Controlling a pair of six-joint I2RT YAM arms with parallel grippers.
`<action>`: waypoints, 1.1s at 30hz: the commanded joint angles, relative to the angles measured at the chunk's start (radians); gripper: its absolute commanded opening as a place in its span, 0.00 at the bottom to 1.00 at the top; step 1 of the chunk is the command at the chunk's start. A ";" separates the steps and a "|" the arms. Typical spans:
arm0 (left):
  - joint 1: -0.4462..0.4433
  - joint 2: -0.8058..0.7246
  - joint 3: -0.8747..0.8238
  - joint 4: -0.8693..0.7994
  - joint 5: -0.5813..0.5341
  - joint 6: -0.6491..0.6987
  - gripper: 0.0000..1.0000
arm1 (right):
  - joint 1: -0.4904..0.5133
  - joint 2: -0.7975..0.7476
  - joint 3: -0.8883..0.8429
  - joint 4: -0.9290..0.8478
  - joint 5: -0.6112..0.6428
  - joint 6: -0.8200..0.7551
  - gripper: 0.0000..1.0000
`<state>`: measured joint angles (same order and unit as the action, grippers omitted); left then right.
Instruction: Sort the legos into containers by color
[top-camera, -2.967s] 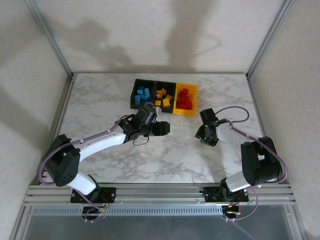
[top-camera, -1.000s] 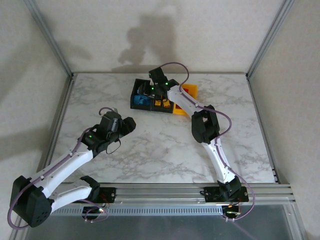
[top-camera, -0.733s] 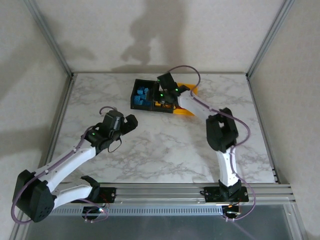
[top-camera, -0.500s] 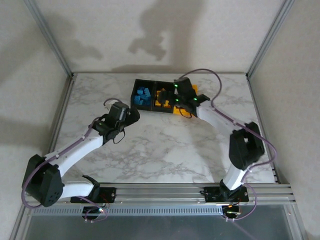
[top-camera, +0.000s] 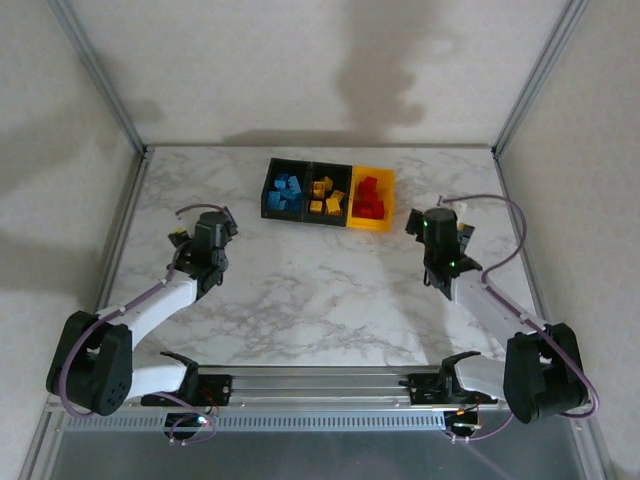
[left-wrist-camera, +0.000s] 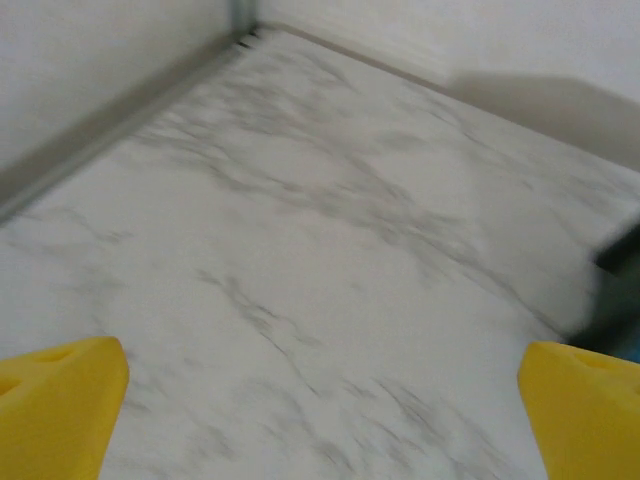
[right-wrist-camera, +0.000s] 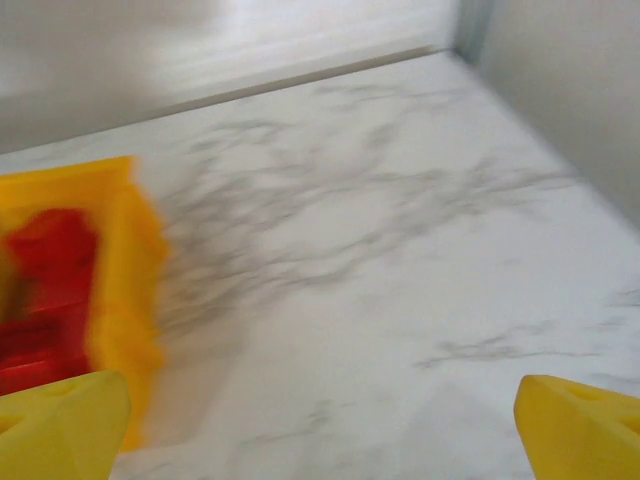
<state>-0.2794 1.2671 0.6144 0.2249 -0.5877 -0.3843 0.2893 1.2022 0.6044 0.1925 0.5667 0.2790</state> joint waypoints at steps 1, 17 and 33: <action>0.055 0.045 -0.074 0.249 -0.096 0.091 1.00 | -0.058 0.031 -0.084 0.299 0.188 -0.115 0.99; 0.142 0.242 -0.378 1.050 0.188 0.312 1.00 | -0.178 0.258 -0.463 1.172 -0.137 -0.234 0.99; 0.180 0.277 -0.409 1.115 0.236 0.285 1.00 | -0.243 0.347 -0.396 1.122 -0.319 -0.228 0.99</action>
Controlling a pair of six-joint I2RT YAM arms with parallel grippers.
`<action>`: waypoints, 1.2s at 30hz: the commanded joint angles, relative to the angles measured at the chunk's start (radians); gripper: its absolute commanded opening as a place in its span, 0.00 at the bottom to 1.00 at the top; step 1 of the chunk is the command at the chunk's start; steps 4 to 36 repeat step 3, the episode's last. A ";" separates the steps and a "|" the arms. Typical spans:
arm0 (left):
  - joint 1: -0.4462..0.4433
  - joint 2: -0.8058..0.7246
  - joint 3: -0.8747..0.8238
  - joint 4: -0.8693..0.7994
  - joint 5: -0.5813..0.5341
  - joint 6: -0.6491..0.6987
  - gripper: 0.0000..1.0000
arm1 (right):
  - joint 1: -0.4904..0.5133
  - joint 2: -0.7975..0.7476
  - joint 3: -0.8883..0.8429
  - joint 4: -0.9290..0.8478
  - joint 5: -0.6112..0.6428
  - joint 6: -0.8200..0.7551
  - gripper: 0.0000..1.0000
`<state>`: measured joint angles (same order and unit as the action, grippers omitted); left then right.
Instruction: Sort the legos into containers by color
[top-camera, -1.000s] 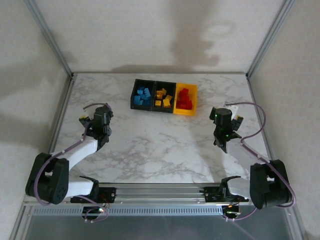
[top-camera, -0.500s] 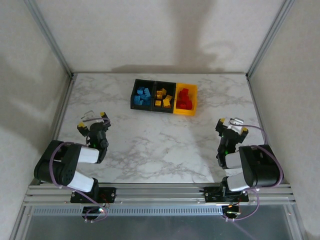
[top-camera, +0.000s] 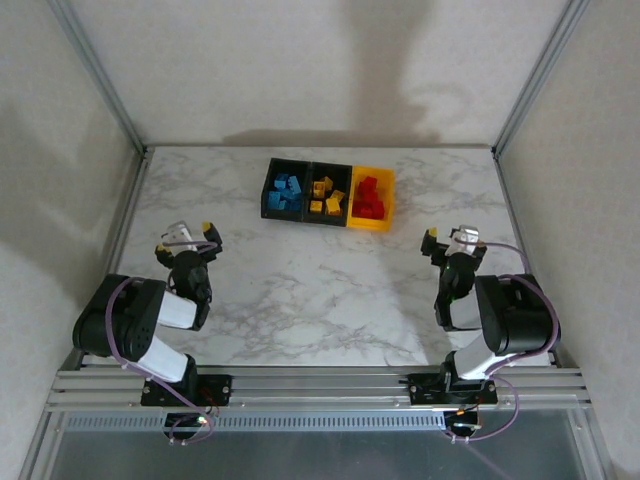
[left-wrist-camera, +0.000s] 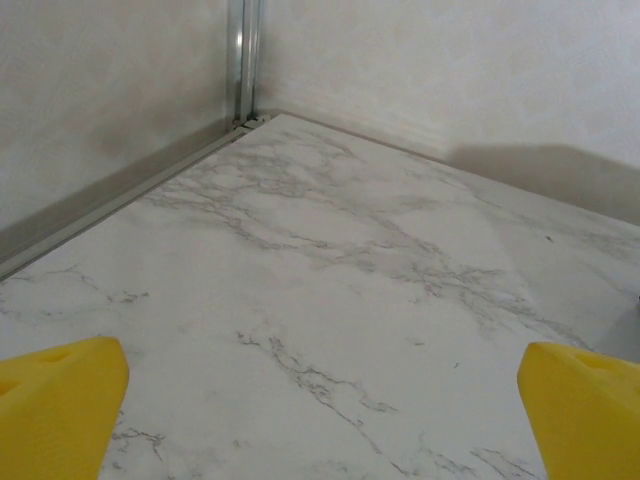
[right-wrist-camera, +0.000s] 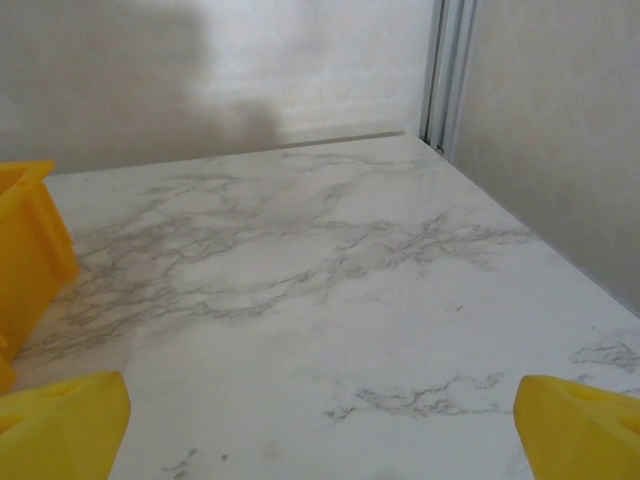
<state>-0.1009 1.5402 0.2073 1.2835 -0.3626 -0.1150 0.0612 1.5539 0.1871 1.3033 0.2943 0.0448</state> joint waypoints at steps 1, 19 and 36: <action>-0.001 0.001 0.000 0.049 0.009 0.017 1.00 | -0.014 -0.008 0.022 -0.002 -0.049 0.009 0.99; -0.003 0.002 0.000 0.052 0.005 0.018 1.00 | -0.014 -0.007 0.018 0.009 -0.048 0.006 0.99; -0.003 0.002 0.000 0.052 0.005 0.018 1.00 | -0.014 -0.007 0.018 0.009 -0.048 0.006 0.99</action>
